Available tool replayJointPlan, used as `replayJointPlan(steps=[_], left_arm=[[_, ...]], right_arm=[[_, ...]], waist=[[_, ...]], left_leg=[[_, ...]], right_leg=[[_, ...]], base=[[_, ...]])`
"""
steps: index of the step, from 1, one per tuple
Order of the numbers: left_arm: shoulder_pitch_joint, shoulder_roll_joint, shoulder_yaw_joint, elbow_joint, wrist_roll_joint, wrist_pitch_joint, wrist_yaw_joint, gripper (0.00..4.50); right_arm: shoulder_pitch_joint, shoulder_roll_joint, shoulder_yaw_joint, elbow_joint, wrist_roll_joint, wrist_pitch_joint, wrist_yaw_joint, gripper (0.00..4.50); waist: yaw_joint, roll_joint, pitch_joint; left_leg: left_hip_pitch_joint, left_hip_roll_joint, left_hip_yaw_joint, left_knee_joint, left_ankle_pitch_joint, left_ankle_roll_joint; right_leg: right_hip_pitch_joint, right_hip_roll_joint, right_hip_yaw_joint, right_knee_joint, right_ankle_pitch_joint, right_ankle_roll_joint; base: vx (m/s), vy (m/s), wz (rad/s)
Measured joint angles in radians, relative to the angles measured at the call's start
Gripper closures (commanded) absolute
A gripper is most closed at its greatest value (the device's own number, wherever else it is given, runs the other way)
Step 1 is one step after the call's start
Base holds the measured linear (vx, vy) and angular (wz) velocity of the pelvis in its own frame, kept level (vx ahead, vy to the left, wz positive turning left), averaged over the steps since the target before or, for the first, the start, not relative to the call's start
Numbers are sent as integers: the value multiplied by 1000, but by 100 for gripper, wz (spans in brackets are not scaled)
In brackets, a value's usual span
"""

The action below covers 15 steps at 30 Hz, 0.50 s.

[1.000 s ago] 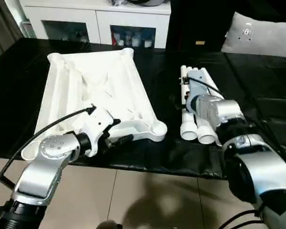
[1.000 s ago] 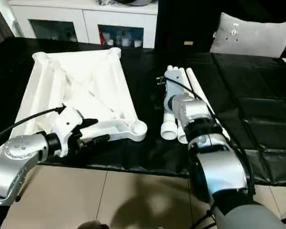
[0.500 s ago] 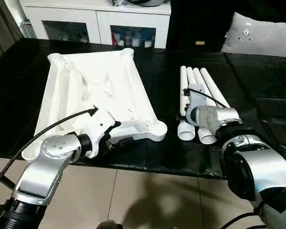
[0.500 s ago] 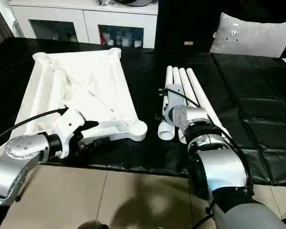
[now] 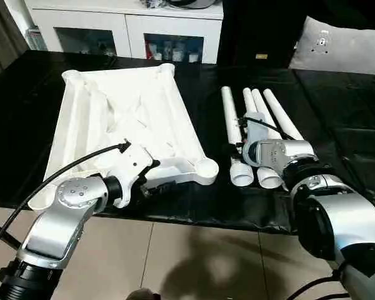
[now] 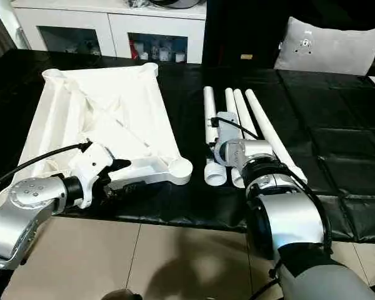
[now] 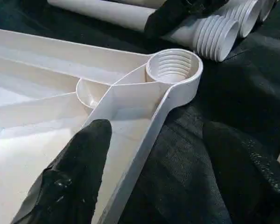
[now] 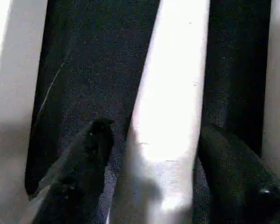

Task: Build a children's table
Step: Pick table leg

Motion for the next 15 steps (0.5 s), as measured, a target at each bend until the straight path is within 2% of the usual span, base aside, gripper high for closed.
replayJointPlan(steps=[8, 15], left_arm=[[0, 0, 0, 0, -2, 1, 1, 100], [1, 1, 0, -9, -8, 3, 1, 100]], right_arm=[[0, 7, -8, 0, -1, -4, -1, 235], [-1, 8, -11, 0, 0, -4, -1, 261]], waist=[[0, 0, 0], [1, 0, 0]], left_leg=[[0, 0, 0, 0, 0, 0], [0, 0, 0, 0, 0, 0]], right_leg=[[0, 0, 0, 0, 0, 0], [0, 0, 0, 0, 0, 0]], base=[[0, 0, 0], [0, 0, 0]])
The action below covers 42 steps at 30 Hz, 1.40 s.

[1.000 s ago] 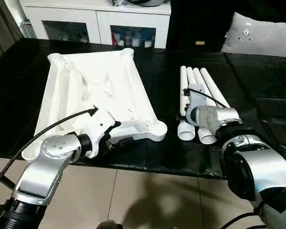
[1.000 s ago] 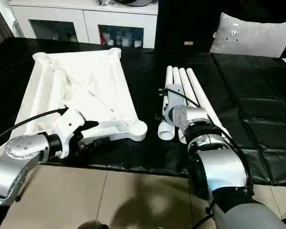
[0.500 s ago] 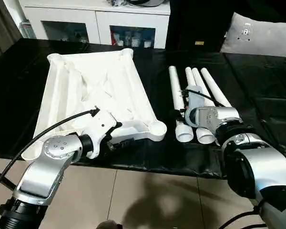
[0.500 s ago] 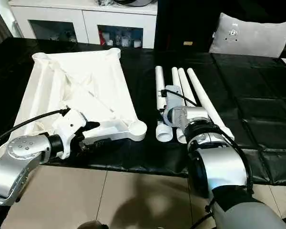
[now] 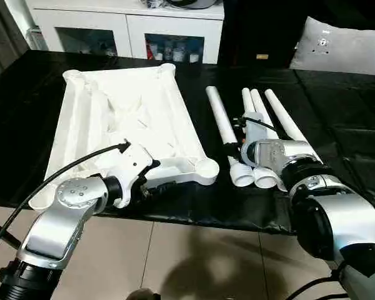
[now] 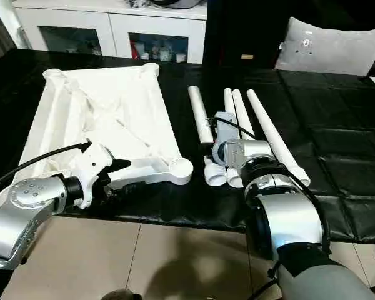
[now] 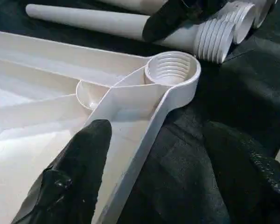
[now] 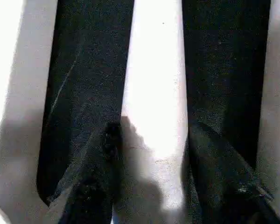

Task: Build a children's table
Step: Pick table leg

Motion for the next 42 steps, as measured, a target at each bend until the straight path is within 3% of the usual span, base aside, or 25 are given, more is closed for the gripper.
replayJointPlan(steps=[14, 20, 23, 26, 28, 30, 34, 42], left_arm=[[0, -9, 3, 0, -10, -8, 9, 100], [-24, -63, 44, 1, -52, -16, 41, 100], [-72, -117, 79, 5, -88, -15, 74, 100], [-133, -181, 118, 42, -108, -35, 133, 100], [-184, -226, 146, 83, -116, -52, 182, 100], [-221, -256, 164, 105, -135, -52, 208, 72], [-284, -339, 214, 125, -226, -29, 227, 45], [-376, -453, 340, 191, -431, 71, 282, 0]], right_arm=[[0, -3, -55, -54, 28, -47, -4, 266], [5, -22, -89, -186, 63, -72, 10, 266], [81, -19, -91, -355, 88, -211, 81, 266], [165, -21, -90, -535, 119, -263, 164, 266], [222, -10, -101, -634, 181, -239, 247, 266], [261, -3, -112, -686, 240, -200, 310, 266], [355, 11, -139, -794, 361, -146, 415, 266], [441, 23, -138, -918, 492, -25, 541, 266]], waist=[[-1, 1, 0], [1, 1, 0], [4, -1, 1], [5, -3, 1], [4, -3, 2], [4, -3, 2], [7, -3, 2], [19, -3, 2]], left_leg=[[-1, 0, 0, 0, 0, 0], [-2, 0, 0, 0, 1, 1], [-2, 0, 0, 0, 1, 1], [-2, 0, 1, 0, 1, 2], [-2, 0, 1, 0, 3, 5], [-2, 0, 1, 0, 6, 10], [-2, 0, 1, 0, 6, 10], [-2, 0, 1, 0, 7, 11]], right_leg=[[-1, 0, 0, 0, 0, 0], [-1, 0, 0, 0, 0, 0], [-1, 0, 0, 0, 0, 0], [-1, 0, 0, 0, 0, 0], [-1, 0, 0, 0, 0, 0], [-1, 0, 0, 0, 0, 1], [-1, 0, 0, 0, 1, 0], [-1, 0, -1, 0, 1, 0]], base=[[0, 0, 0], [0, 0, 0], [0, 0, 0], [0, 0, 0], [0, 0, 0], [0, 0, 0], [0, 0, 0], [0, 0, 0]])
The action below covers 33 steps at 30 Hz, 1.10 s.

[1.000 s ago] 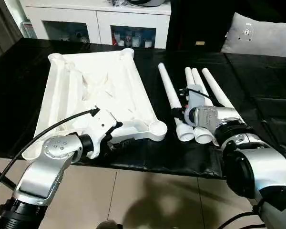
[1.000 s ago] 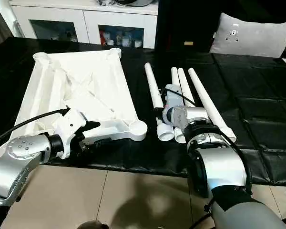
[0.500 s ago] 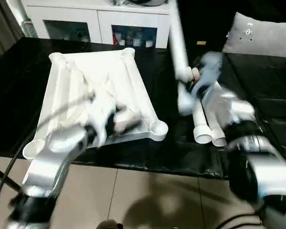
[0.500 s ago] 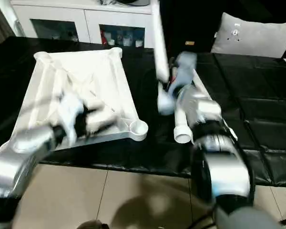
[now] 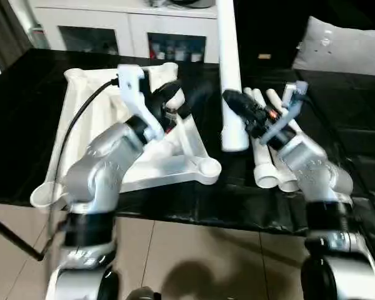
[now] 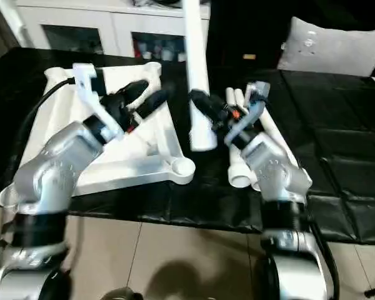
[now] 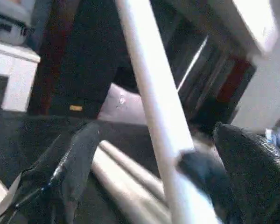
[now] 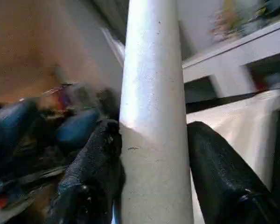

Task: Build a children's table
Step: Pick table leg

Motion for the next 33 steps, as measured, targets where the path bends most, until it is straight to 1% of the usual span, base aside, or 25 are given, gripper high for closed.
replayJointPlan(steps=[4, 6, 9, 10, 11, 14, 18, 20, 21, 22, 24, 26, 28, 30, 31, 33], left_arm=[[-43, -44, 63, 44, -96, 44, 33, 0], [-69, -58, 82, 61, -129, 63, 45, 0], [-94, -81, 92, 75, -169, 89, 47, 0], [-99, -93, 92, 76, -182, 100, 47, 0], [-102, -101, 91, 76, -193, 107, 47, 0], [-103, -107, 83, 76, -205, 116, 47, 0], [-103, -107, 72, 76, -204, 114, 53, 0], [-103, -106, 63, 76, -196, 111, 54, 0], [-102, -100, 47, 76, -174, 98, 57, 0], [-101, -93, 23, 80, -133, 77, 69, 0], [-100, -90, -4, 91, -89, 52, 79, 0], [-96, -93, -47, 97, -22, -7, 110, 0], [-96, -113, -85, 106, 57, -78, 167, 0], [-95, -132, -100, 113, 98, -117, 208, 0], [-92, -150, -104, 113, 116, -139, 231, 0], [-88, -160, -109, 114, 127, -154, 250, 0]], right_arm=[[26, 1, 1, -29, 51, 56, 38, 266], [35, -2, 3, -47, 77, 75, 62, 266], [53, -6, 24, -80, 105, 102, 101, 266], [58, -6, 32, -83, 107, 110, 109, 266], [62, -6, 38, -84, 107, 117, 113, 266], [68, -6, 54, -90, 106, 125, 116, 266], [74, -7, 69, -124, 104, 124, 116, 266], [81, -7, 80, -131, 91, 114, 109, 266], [84, -2, 89, -129, 62, 83, 88, 266], [83, 10, 98, -121, 21, 29, 57, 266], [83, 21, 105, -110, -27, -35, 16, 266], [83, 34, 125, -98, -114, -139, -44, 267], [85, 35, 180, -97, -205, -229, -82, 268], [90, 39, 216, -97, -253, -287, -99, 268], [98, 49, 233, -97, -284, -329, -108, 268], [104, 59, 250, -92, -309, -364, -112, 268]], waist=[[9, -2, 1], [16, -2, 1], [26, -2, 1], [32, -2, 1], [33, -2, 1], [35, -2, 1], [35, -2, 1], [35, -2, 1], [35, -2, 1], [34, -2, 1], [34, -2, 1], [34, -2, 1], [33, -2, 1], [31, -2, 1], [31, -2, 1], [31, -2, 1]], left_leg=[[-1, 0, 0, 0, 1, 1], [-1, 0, 0, 0, 1, 1], [-2, 0, 0, 0, 1, 2], [-2, 0, 0, 0, 0, 2], [-2, 0, 0, 0, 0, 2], [-2, 0, 0, 0, 1, 2], [-2, 0, 0, 0, 0, 2], [-2, 0, 0, 0, 0, 2], [-2, 0, 0, 0, 0, 2], [-3, 0, 0, 0, 1, 2], [-3, 0, 0, 0, 1, 2], [-4, 0, 0, 0, 1, 1], [-4, 0, 0, 0, 0, 2], [-5, 0, 0, 0, 0, 2], [-5, 0, 0, 0, 0, 3], [-5, 0, 0, 0, 0, 3]], right_leg=[[0, 0, 0, -1, 0, 0], [0, 0, -1, -1, 0, 1], [0, 0, -1, -3, 0, 1], [0, 0, -1, -3, 0, 2], [0, 0, -1, -3, 0, 2], [0, 0, -1, -3, 0, 2], [0, 0, -1, -4, 0, 3], [0, 0, -1, -4, 0, 3], [0, 0, -1, -4, 1, 4], [0, 0, -1, -4, 1, 4], [0, 0, -1, -5, 1, 5], [0, 0, -1, -6, 2, 6], [0, 0, -1, -7, 3, 6], [0, -1, -1, -8, 3, 6], [0, -1, -1, -8, 3, 6], [-1, -1, -1, -8, 3, 6]], base=[[0, 0, 0], [0, 0, 0], [0, 0, 0], [0, 0, 0], [0, 0, 0], [0, 0, 0], [0, 0, 0], [0, 0, 0], [0, 0, 0], [0, 0, 0], [0, 0, 0], [0, 0, 0], [0, 0, 0], [0, 0, 0], [0, 0, 0], [0, 0, 0]])
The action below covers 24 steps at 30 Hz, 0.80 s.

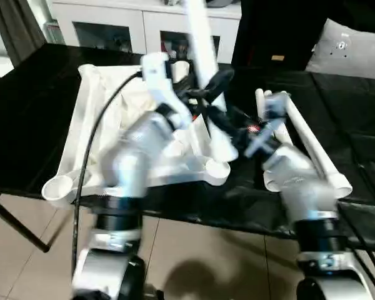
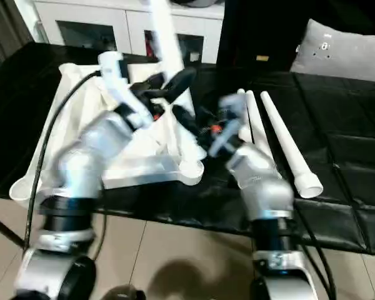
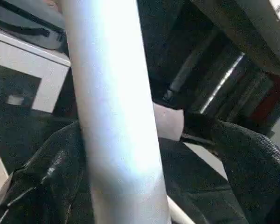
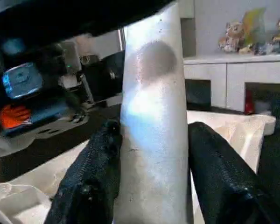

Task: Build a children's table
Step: Pick table leg

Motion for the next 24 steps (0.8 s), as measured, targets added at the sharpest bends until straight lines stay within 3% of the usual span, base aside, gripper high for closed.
replayJointPlan(steps=[4, 10, 19, 24], left_arm=[[1, -4, 11, 9, -1, -17, 36, 0], [1, -4, 27, 32, -2, -52, 55, 0], [1, -4, 17, 32, 2, -70, 67, 73], [1, 11, -14, 52, 72, -109, 75, 116]], right_arm=[[1, 3, 40, 22, -66, -76, -10, 268], [1, 10, 59, 55, -88, -117, -22, 268], [1, 14, 56, 80, -92, -164, -33, 268], [1, 14, 56, 82, -89, -173, -31, 268]], waist=[[-2, 0, 0], [-2, 0, 0], [-4, 0, 0], [-5, 0, 0]], left_leg=[[0, 0, 0, 0, 0, 0], [0, 0, 0, 0, 0, 0], [0, 0, 0, 0, 0, 1], [0, 0, 0, 0, 1, 1]], right_leg=[[0, 0, 0, 0, 0, 0], [0, 0, 0, 0, 1, -1], [0, 0, 0, 0, 1, -1], [0, 0, 0, 0, 1, -1]], base=[[0, 0, 0], [0, 0, 0], [0, 0, 0], [0, 0, 0]])
